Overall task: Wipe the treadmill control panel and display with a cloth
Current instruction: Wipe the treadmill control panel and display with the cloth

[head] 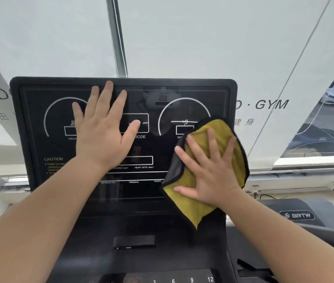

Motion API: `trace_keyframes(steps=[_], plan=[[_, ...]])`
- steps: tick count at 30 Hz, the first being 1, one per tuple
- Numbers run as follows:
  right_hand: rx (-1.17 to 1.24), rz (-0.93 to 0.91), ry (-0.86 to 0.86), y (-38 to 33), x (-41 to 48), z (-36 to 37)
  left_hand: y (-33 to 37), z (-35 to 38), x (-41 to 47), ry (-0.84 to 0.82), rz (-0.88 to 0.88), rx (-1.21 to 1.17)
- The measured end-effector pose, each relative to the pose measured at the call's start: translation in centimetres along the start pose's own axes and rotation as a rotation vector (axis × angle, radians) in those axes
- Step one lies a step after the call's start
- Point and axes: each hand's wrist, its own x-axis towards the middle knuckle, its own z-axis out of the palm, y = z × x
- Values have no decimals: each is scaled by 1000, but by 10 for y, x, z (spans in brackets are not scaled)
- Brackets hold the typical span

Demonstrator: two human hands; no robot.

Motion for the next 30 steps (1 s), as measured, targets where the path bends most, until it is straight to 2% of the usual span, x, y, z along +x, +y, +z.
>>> trace_keyframes(steps=[6, 10, 13, 18, 21, 25, 30], plan=[[85, 337, -42, 53, 76, -36, 3, -1, 2, 16, -19, -50], [42, 319, -19, 33, 127, -51, 2, -3, 2, 18, -18, -54], [62, 298, -9, 7, 131, -48, 2, -5, 3, 33, -17, -66], [105, 77, -1, -47, 67, -17, -1, -6, 4, 56, 4, -57], [103, 30, 47, -41, 25, 2, -5, -8, 4, 41, 28, -36], [90, 145, 46, 7, 18, -9, -9, -12, 2, 16, 46, -35], [84, 371, -74, 38, 78, -40, -19, -19, -3, 31, 6, -51]])
